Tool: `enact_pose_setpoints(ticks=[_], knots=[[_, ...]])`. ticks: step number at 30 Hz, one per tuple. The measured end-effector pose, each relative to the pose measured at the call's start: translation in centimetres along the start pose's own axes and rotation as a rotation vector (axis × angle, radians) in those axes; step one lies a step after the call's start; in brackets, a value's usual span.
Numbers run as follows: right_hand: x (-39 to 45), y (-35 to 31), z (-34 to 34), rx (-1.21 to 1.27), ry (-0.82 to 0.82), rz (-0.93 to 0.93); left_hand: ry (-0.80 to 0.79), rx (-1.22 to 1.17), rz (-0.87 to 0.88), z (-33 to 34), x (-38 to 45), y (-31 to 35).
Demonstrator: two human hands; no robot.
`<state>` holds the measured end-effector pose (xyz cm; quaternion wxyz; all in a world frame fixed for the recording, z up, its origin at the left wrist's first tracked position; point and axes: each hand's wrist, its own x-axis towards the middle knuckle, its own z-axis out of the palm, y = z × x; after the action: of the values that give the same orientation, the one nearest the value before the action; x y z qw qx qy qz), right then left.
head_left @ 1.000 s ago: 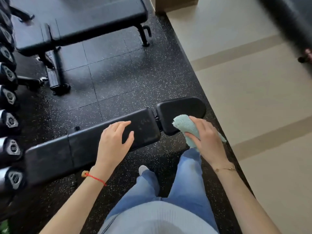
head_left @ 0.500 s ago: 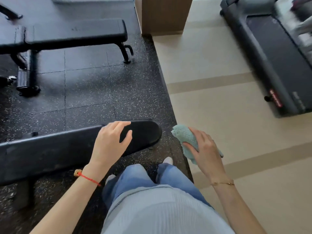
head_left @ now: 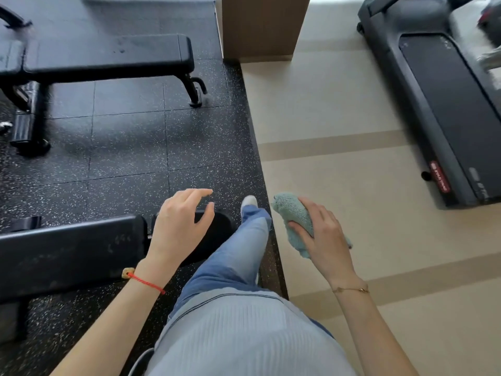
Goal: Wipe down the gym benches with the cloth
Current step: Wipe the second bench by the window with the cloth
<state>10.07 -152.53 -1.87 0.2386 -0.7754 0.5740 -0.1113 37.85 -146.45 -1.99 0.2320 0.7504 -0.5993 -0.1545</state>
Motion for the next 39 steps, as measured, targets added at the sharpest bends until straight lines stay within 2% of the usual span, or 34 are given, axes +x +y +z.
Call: enact_pose_setpoints(ticks=[9, 17, 23, 32, 39], knots=[[16.3, -0.6, -0.4, -0.022, -0.062, -0.09, 0.055, -0.002, -0.084, 0.9, 12.5, -2.1], [36.0, -7.4, -0.6, 0.002, -0.086, -0.236, 0.132, 0.028, -0.173, -3.2, 27.8, -6.9], [47.5, -13.4, 0.4, 0.005, -0.103, -0.359, 0.173, 0.058, -0.242, -7.2, 36.0, -10.8], [63.3, -21.4, 6.1, 0.032, -0.215, -0.487, 0.22, 0.081, -0.37, -10.0, 47.1, -20.3], [80.0, -29.6, 13.4, 0.016, -0.22, -0.521, 0.251, 0.135, -0.379, -14.0, 62.2, -31.8]])
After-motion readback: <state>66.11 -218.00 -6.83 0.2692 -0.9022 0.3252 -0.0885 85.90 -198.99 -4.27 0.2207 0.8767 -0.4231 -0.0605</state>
